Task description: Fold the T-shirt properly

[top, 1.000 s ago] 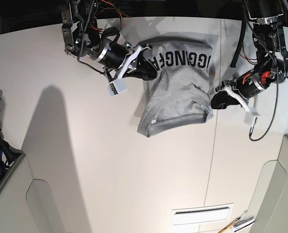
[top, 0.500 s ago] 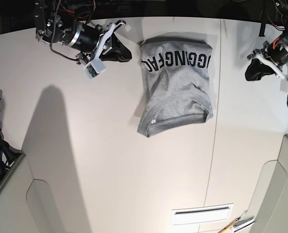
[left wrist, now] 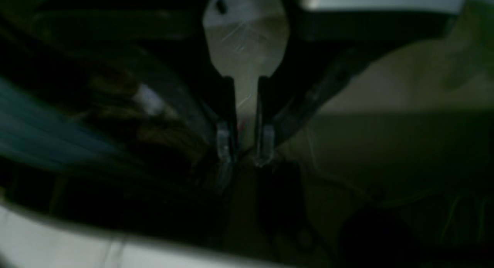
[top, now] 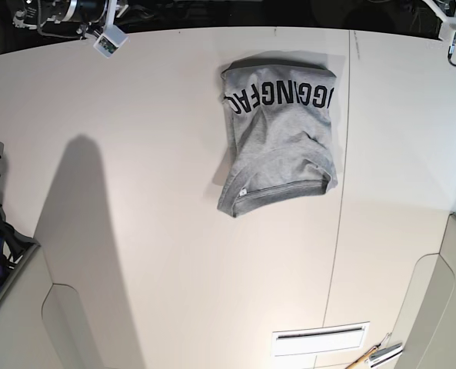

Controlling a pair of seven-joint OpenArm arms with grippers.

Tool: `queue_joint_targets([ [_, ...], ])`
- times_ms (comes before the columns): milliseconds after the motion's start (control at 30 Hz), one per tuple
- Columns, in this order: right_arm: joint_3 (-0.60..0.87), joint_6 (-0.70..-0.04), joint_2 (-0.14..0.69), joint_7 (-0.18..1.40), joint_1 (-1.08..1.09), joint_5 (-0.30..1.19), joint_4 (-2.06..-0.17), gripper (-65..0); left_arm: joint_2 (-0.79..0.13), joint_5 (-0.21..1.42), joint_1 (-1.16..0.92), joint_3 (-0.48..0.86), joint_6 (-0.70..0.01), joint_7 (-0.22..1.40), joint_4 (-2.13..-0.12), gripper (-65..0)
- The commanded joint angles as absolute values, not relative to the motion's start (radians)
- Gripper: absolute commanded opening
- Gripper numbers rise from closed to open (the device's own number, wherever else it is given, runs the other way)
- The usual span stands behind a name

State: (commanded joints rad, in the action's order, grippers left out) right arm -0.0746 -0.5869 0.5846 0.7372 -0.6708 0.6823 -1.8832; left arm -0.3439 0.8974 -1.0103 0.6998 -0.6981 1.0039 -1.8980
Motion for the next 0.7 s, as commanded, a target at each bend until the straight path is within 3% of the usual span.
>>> queue_joint_targets([
  [133,-0.074,-0.587,0.603,0.738,-0.706,0.681,-1.883,-65.0,-0.346,0.783,-1.05,0.7,-0.698,0.958,-1.898,-56.0],
  [467,-0.075,-0.58,0.599,0.741,-0.844,0.578,-1.871,-65.0,-0.352,0.854,-1.07,0.646,-0.698,0.929,-1.742,-56.0],
  [567,-0.075,-0.58,0.599,0.741,-0.859,0.583,-1.821,-65.0,-0.351,0.791,-1.069,0.541,-0.698,0.804,-1.634,-56.0],
  [700,-0.077,-0.58,0.599,0.714,-0.853,0.59,-1.687,-65.0,-0.352,0.542,-1.066,0.348,-0.698,0.531,-1.478,-56.0],
])
